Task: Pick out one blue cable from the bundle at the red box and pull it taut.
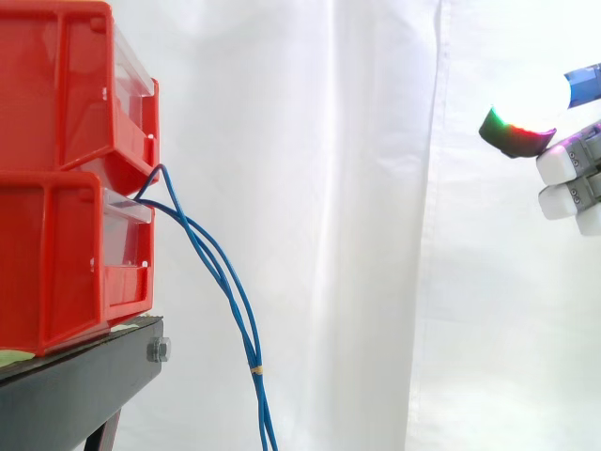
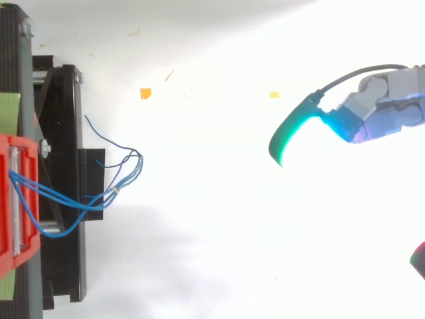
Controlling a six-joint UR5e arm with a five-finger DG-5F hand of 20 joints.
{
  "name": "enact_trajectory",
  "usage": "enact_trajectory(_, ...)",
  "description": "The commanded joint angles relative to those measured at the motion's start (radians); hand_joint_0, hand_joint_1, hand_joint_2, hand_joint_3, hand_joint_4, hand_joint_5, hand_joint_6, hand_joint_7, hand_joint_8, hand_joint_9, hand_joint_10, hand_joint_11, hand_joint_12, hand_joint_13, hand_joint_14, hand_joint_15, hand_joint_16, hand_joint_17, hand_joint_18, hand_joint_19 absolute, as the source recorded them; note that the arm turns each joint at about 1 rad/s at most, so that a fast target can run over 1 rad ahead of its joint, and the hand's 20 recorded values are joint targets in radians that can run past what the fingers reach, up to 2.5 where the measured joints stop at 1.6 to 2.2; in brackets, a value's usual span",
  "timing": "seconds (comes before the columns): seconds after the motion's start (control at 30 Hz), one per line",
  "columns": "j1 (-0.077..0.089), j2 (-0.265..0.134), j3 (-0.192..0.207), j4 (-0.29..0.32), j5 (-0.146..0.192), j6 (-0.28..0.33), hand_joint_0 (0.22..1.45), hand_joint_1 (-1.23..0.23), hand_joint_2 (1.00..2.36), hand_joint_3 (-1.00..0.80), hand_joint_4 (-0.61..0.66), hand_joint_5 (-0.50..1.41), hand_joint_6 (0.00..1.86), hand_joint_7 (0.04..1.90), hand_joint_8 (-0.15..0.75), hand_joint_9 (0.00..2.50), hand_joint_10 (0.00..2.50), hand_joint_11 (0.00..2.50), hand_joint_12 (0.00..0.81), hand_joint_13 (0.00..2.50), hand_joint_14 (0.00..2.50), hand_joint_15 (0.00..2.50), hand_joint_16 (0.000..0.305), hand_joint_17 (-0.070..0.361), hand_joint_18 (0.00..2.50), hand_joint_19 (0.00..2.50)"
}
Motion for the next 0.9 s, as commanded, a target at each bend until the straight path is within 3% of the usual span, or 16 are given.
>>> enact_trajectory(0.0,-0.002,-0.001,0.000,0.014,0.007,-0.005,0.50,-0.71,1.00,-0.46,0.06,-0.19,0.50,0.74,0.167,0.54,0.00,0.03,0.268,0.41,0.01,0.14,0.037,0.083,0.17,0.33)
enact_trajectory(0.1,-0.002,-0.001,0.000,0.051,0.027,-0.028,0.49,-0.72,1.00,-0.46,0.07,-0.19,0.50,0.73,0.174,0.54,0.00,0.02,0.274,0.40,0.01,0.13,0.038,0.085,0.16,0.32)
enact_trajectory(0.2,0.001,-0.027,0.000,0.090,0.059,-0.099,0.49,-0.72,1.00,-0.46,0.07,-0.19,0.50,0.73,0.177,0.54,0.00,0.02,0.279,0.40,0.01,0.13,0.038,0.086,0.15,0.32)
enact_trajectory(0.4,0.008,-0.077,0.000,0.143,0.068,-0.158,0.49,-0.72,1.00,-0.46,0.08,-0.19,0.50,0.74,0.180,0.55,0.00,0.03,0.282,0.40,0.01,0.13,0.038,0.087,0.15,0.32)
enact_trajectory(0.57,0.018,-0.122,0.011,0.220,0.105,-0.247,0.49,-0.71,1.00,-0.46,0.08,-0.19,0.50,0.73,0.181,0.56,0.00,0.03,0.283,0.40,0.01,0.13,0.038,0.087,0.15,0.31)
enact_trajectory(0.67,0.015,-0.166,0.035,0.225,0.110,-0.249,0.49,-0.70,1.00,-0.46,0.09,-0.18,0.50,0.74,0.185,0.57,0.00,0.03,0.283,0.40,0.01,0.13,0.038,0.086,0.15,0.32)
enact_trajectory(0.87,0.014,-0.214,0.055,0.251,0.121,-0.258,0.49,-0.70,1.00,-0.46,0.10,-0.18,0.50,0.74,0.193,0.59,0.00,0.05,0.285,0.41,0.01,0.14,0.039,0.089,0.16,0.34)
